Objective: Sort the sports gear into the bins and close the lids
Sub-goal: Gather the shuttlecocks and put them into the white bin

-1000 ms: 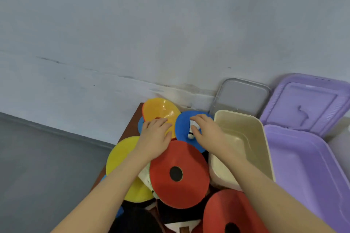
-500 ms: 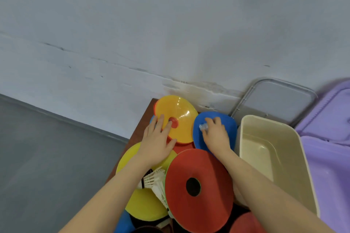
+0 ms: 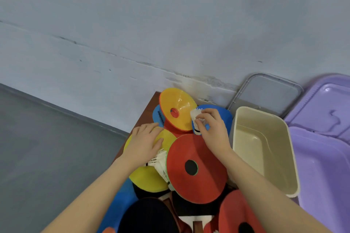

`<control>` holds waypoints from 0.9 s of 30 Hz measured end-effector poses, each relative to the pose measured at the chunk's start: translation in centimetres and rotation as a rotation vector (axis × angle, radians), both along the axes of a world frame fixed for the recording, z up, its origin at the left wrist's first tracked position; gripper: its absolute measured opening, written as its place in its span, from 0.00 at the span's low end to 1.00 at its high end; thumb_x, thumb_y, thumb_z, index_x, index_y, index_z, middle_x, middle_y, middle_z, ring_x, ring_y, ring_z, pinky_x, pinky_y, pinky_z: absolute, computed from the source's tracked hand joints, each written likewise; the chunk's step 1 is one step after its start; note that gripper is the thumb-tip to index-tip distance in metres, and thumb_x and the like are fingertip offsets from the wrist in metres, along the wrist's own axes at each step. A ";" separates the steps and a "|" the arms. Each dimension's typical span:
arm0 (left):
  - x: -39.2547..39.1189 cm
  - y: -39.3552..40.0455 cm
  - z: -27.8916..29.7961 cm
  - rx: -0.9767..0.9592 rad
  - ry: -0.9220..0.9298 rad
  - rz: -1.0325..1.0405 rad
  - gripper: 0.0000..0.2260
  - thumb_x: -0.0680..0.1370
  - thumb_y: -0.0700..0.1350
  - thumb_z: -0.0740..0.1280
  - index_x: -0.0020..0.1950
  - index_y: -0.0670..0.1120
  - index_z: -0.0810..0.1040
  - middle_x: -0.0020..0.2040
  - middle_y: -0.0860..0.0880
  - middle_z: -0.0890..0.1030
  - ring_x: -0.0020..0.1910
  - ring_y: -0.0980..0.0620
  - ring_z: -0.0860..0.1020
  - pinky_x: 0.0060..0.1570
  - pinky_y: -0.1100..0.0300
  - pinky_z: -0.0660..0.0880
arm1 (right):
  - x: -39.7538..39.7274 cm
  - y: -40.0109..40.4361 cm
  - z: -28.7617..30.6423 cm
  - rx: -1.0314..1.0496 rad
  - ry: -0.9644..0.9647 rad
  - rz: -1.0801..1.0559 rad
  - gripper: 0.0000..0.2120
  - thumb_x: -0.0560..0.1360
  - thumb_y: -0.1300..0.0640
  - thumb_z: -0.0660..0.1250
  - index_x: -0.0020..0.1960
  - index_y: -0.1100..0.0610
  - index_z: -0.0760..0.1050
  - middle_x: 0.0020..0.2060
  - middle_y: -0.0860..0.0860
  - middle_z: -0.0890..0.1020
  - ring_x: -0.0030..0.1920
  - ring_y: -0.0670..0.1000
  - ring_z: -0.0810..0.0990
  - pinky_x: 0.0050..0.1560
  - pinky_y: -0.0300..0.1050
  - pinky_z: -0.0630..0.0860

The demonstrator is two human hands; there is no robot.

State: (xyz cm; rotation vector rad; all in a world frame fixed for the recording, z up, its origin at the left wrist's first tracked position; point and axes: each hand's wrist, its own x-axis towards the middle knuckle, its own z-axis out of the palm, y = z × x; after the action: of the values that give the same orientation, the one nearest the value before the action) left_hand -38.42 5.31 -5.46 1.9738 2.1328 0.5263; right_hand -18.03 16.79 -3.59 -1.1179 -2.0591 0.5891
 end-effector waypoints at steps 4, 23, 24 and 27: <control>0.2 -3.0 0.2 -0.188 0.040 -0.097 0.34 0.70 0.65 0.42 0.69 0.54 0.68 0.67 0.56 0.71 0.67 0.53 0.65 0.65 0.54 0.54 | 0.4 -3.1 0.5 -0.031 0.025 0.017 0.03 0.75 0.59 0.67 0.46 0.57 0.80 0.49 0.43 0.73 0.48 0.48 0.76 0.48 0.47 0.74; 1.6 -6.7 -0.2 -0.103 -0.517 0.150 0.04 0.74 0.44 0.69 0.41 0.53 0.78 0.58 0.55 0.76 0.55 0.59 0.71 0.58 0.63 0.63 | 2.0 -9.6 0.2 -0.057 0.023 0.058 0.03 0.75 0.58 0.68 0.47 0.56 0.80 0.47 0.38 0.72 0.49 0.40 0.73 0.47 0.37 0.73; 1.4 -7.0 0.0 -0.090 -0.513 0.155 0.04 0.75 0.44 0.69 0.41 0.53 0.78 0.59 0.55 0.75 0.56 0.59 0.71 0.59 0.62 0.63 | 1.9 -9.8 0.4 -0.052 0.024 0.062 0.03 0.74 0.58 0.68 0.47 0.56 0.80 0.47 0.39 0.73 0.49 0.40 0.73 0.47 0.33 0.72; 1.1 -7.7 1.1 -0.001 -0.540 0.195 0.02 0.75 0.44 0.68 0.43 0.50 0.79 0.59 0.54 0.76 0.57 0.58 0.72 0.61 0.60 0.65 | 1.9 -10.4 0.8 -0.037 0.033 0.068 0.03 0.74 0.59 0.68 0.47 0.57 0.80 0.47 0.42 0.74 0.49 0.40 0.73 0.47 0.28 0.69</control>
State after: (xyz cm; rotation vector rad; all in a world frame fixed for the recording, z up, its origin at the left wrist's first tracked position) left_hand -37.33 -2.41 -4.35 1.4096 1.9689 0.9624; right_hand -16.18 6.35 -2.76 -1.0558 -2.0716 0.6770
